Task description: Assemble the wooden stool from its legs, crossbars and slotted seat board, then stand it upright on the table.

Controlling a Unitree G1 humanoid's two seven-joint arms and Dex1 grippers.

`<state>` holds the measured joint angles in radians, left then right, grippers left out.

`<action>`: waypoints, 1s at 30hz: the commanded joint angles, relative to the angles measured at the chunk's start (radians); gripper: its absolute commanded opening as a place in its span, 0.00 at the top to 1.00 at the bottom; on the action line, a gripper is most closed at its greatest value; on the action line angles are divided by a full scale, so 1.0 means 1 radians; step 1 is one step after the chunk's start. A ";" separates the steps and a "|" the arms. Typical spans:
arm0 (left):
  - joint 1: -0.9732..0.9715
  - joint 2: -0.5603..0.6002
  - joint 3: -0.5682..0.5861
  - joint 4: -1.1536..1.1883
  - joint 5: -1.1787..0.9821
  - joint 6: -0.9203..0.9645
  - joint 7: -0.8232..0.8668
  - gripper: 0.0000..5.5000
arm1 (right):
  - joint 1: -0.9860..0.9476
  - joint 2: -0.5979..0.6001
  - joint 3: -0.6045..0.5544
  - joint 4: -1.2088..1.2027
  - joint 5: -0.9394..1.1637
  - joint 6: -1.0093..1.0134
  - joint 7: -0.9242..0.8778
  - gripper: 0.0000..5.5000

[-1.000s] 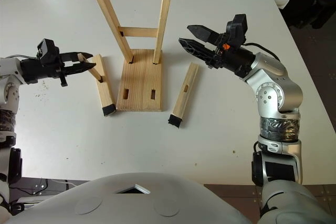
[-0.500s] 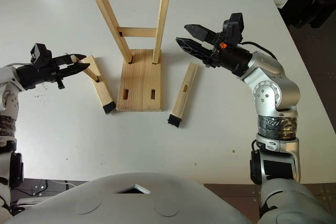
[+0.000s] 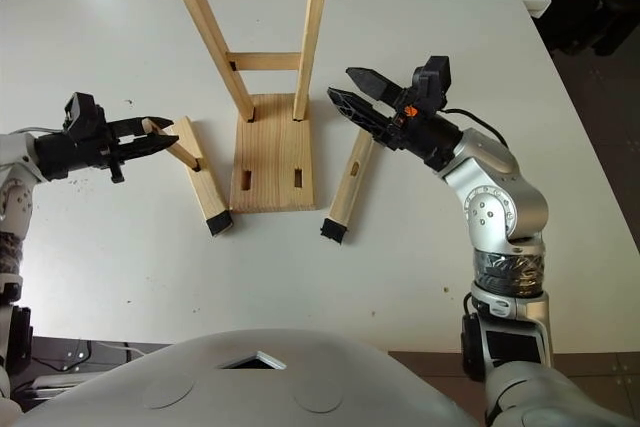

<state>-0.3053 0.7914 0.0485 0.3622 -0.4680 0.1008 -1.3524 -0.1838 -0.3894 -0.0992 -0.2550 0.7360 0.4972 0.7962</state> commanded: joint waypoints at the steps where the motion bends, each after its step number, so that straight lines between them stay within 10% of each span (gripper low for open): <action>1: 0.007 0.004 -0.109 0.098 0.133 0.003 -0.042 0.76 | 0.037 0.032 0.012 -0.040 -0.008 -0.016 -0.037 0.49; 25: -0.041 -0.047 -0.133 0.196 0.167 -0.112 0.077 0.76 | 0.018 0.071 0.034 -0.004 -0.031 -0.040 -0.075 0.49; 30: -0.074 -0.015 -0.087 0.099 0.143 -0.054 0.099 0.59 | 0.044 0.090 0.015 -0.011 -0.032 -0.062 -0.102 0.49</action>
<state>-0.3617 0.7468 -0.0677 0.5181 -0.3269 0.0286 -1.2628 -0.1476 -0.3115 -0.0785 -0.2608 0.7064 0.4467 0.7085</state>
